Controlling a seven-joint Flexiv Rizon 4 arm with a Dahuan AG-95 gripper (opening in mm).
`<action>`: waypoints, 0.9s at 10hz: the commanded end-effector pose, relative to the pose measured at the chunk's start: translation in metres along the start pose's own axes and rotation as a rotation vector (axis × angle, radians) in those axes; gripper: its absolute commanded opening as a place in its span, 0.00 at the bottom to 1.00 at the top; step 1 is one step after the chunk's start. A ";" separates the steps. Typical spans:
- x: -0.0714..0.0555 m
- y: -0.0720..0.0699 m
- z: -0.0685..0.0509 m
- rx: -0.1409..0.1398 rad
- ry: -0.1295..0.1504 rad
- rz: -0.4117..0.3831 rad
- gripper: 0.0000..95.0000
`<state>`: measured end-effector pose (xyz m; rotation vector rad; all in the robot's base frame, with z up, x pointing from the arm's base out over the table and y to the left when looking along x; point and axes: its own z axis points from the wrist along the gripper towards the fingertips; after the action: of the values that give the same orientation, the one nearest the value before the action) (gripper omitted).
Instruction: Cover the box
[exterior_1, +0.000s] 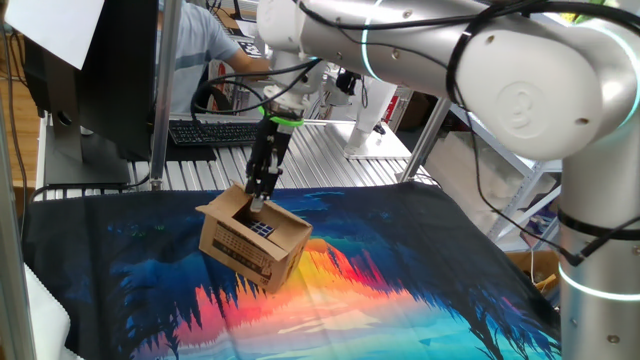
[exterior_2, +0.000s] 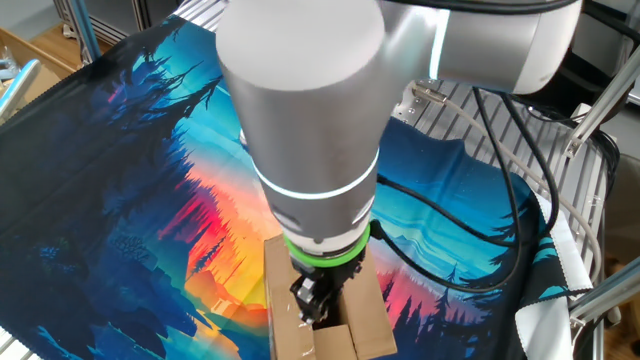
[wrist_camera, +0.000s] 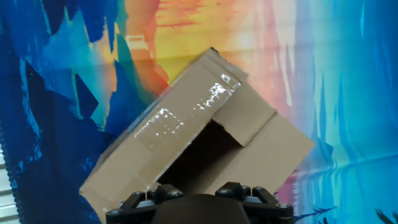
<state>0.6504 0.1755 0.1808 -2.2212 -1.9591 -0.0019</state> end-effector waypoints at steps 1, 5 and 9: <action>0.003 -0.005 -0.001 0.002 -0.003 -0.080 0.60; 0.006 -0.010 0.000 -0.013 -0.057 -0.136 0.60; 0.006 -0.010 0.000 -0.094 -0.144 -0.206 0.60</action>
<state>0.6443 0.1853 0.1825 -2.1065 -2.2792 0.0573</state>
